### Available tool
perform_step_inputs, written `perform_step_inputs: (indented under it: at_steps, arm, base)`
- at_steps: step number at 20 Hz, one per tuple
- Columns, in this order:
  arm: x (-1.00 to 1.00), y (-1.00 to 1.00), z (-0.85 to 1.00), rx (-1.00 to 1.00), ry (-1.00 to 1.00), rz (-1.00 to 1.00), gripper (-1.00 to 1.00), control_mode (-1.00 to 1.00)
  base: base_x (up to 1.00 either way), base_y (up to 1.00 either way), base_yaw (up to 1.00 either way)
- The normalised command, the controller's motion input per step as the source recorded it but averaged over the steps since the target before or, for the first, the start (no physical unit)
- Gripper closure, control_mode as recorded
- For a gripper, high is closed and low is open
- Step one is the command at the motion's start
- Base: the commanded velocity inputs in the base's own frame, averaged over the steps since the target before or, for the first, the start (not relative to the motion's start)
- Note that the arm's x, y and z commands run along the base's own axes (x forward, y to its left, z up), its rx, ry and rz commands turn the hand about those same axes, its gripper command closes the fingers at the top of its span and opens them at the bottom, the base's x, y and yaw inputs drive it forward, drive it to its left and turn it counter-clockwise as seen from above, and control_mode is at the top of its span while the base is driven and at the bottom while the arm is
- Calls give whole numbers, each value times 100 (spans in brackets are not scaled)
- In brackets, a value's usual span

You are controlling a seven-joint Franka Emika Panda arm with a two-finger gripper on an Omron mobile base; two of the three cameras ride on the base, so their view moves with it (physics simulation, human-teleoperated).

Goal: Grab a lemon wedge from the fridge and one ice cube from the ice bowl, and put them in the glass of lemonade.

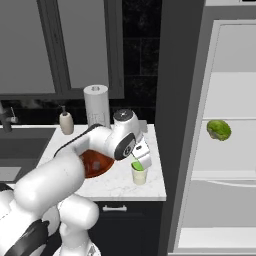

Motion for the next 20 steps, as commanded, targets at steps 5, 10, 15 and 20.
perform_step_inputs:
  at_steps: [5,10,15,20]
  arm:
    - [-56,15,30,4,-13,9,-100,-100]
    - [-67,44,21,0,-4,24,-100,-100]
    - [-25,71,39,0,3,18,-100,-100]
    - [-4,98,75,-8,24,32,-100,-100]
  base:
    - [0,0,0]
    - [0,0,0]
    - [0,0,0]
    - [0,0,0]
